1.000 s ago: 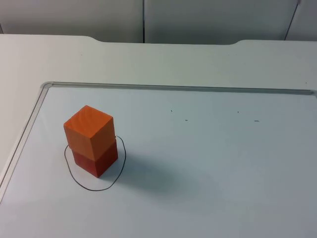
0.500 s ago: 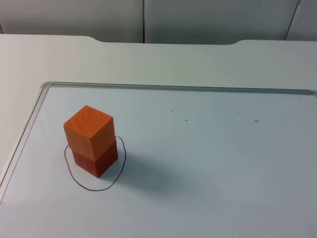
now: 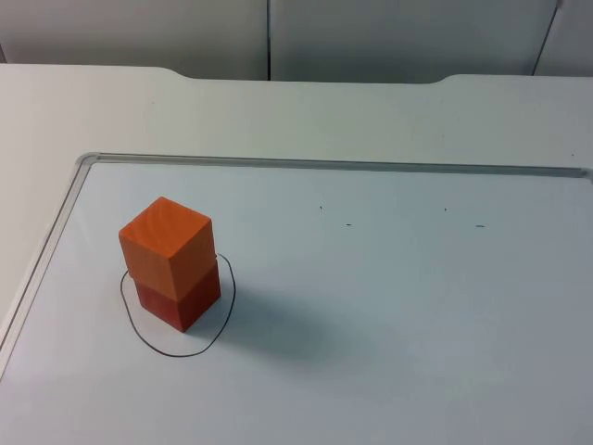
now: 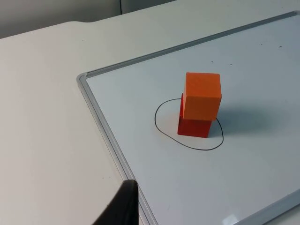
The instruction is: Pick up one cube with the left hand and another cube with the right hand. First place the cube in the right hand at the target position, then stack the cube in the left hand on top.
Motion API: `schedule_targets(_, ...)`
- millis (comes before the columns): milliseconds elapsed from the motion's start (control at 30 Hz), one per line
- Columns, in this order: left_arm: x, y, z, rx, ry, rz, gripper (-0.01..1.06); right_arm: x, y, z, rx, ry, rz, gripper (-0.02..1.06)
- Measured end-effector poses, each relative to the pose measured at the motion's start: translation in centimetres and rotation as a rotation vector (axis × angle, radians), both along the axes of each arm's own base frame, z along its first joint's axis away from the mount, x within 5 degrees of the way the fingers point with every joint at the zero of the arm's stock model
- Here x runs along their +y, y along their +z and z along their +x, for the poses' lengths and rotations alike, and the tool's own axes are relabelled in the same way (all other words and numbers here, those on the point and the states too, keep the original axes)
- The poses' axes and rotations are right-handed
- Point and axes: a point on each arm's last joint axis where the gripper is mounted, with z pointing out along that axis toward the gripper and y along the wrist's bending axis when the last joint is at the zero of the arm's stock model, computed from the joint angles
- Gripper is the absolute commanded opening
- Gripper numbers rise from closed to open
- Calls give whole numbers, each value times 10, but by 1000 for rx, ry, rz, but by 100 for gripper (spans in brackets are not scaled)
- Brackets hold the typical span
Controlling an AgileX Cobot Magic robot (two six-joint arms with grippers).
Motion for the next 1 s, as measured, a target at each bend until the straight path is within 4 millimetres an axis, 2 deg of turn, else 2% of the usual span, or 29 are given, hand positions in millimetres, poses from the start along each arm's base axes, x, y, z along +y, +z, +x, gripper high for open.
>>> schedule_targets(467, 0, 0, 0, 0, 0, 0, 105, 0, 0, 0, -2, -1, -1, 105)
schedule_targets(633, 0, 0, 0, 0, 0, 0, 105, 0, 0, -1, 0, -74, 0, 105)
schedule_targets(1000, 0, 0, 0, 0, 0, 0, 105, 2, 0, -3, 0, -521, -1, 105)
